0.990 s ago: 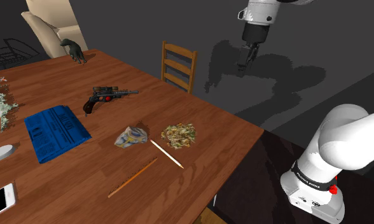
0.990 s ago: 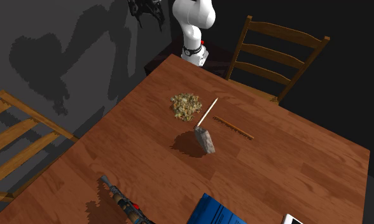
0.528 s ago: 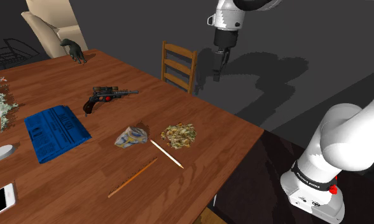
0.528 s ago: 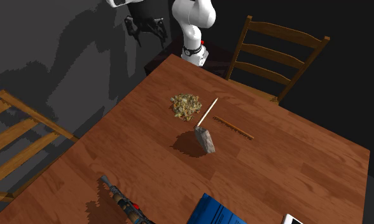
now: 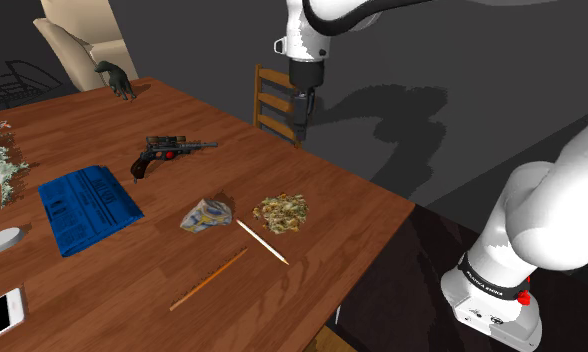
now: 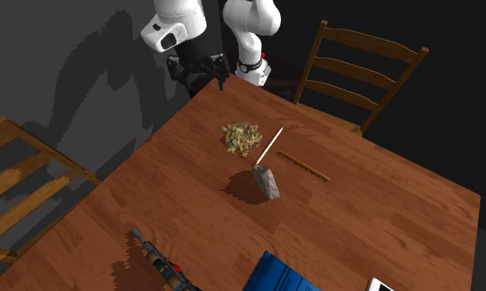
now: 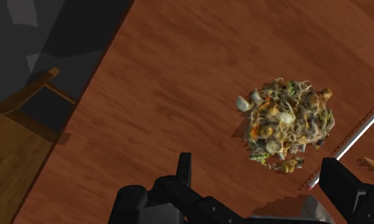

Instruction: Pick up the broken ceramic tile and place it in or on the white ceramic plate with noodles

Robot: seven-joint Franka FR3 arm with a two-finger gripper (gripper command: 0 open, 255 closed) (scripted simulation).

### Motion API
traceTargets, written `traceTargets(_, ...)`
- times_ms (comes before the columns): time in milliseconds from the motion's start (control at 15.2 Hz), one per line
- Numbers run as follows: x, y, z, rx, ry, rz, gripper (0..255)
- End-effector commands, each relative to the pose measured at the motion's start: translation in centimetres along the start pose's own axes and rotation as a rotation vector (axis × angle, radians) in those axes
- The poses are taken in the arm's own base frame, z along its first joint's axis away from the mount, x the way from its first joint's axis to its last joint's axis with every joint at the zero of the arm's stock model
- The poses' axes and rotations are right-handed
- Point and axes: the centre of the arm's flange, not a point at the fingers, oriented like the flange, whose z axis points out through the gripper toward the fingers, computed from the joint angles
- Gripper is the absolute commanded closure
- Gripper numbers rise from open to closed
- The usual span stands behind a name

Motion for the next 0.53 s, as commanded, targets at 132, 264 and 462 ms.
traceTargets(132,5.0,-2.5,1.5,-0.004,-0.015,-0.109,0)
traceTargets(264,7.3,-3.8,2.2,-0.007,-0.023,-0.163,0)
traceTargets(462,10.6,-6.1,3.3,-0.010,-0.035,-0.244,0)
